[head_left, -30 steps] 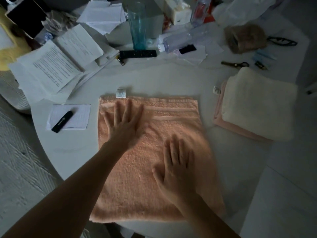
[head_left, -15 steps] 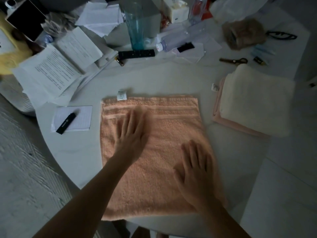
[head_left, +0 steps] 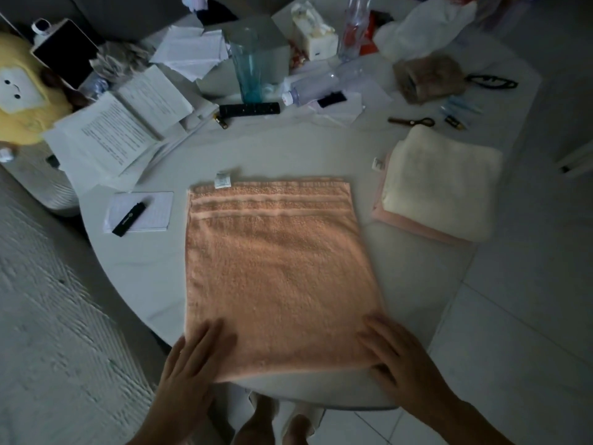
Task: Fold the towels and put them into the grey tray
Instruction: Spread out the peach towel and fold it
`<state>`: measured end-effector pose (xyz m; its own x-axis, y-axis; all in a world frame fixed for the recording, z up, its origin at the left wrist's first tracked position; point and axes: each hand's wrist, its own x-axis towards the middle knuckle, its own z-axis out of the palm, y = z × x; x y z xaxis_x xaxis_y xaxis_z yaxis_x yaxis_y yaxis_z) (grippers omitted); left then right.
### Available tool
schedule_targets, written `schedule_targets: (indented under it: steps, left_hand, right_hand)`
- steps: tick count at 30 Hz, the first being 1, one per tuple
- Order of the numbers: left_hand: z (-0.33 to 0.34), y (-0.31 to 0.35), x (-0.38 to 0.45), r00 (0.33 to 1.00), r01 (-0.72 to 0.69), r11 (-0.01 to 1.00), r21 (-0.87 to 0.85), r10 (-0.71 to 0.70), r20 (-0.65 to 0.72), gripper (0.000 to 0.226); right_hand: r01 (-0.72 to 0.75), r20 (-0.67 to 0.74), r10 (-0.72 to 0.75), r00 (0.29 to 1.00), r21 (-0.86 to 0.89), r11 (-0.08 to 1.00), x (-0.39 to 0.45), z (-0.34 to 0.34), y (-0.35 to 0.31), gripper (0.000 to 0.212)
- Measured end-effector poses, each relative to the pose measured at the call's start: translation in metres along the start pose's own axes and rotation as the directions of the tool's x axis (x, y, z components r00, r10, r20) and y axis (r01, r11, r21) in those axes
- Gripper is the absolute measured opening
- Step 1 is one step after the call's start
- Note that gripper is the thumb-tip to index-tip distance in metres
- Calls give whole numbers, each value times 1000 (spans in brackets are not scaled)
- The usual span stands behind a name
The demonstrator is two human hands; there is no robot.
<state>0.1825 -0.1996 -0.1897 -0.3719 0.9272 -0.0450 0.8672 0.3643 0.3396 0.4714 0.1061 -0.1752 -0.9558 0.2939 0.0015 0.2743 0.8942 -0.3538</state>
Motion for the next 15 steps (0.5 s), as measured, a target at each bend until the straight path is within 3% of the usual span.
schedule_targets:
  steps: [5,7,8,11,12,15]
  left_hand:
    - [-35,9,12,999,17,999,-38,-19,-40,51]
    - [-54,12,8,996,88,990,-112,-91,-26,41]
    - [-63,14,4,990,132,981,-144,-136,-19,36]
    - [-89,20,-10,970,241,955,-170,-239,35,22]
    - [-96,21,-15,967,253,952,-174,-250,42,17]
    - [-125,23,-22,927,373,876,-305,-336,169,31]
  right_hand:
    - [-87,-31,88,996,28,996,28,-19,-13,26]
    - [-85,-13,86,996,65,994,27,-31,-17,16]
    - [-96,11,95,995,94,991,24,-38,-19,10]
    - [-159,110,140,984,181,971,12,-62,-27,37]
    - [-186,141,157,978,224,957,8,-69,-28,37]
    - [-345,295,237,926,403,847,3,-92,-31,24]
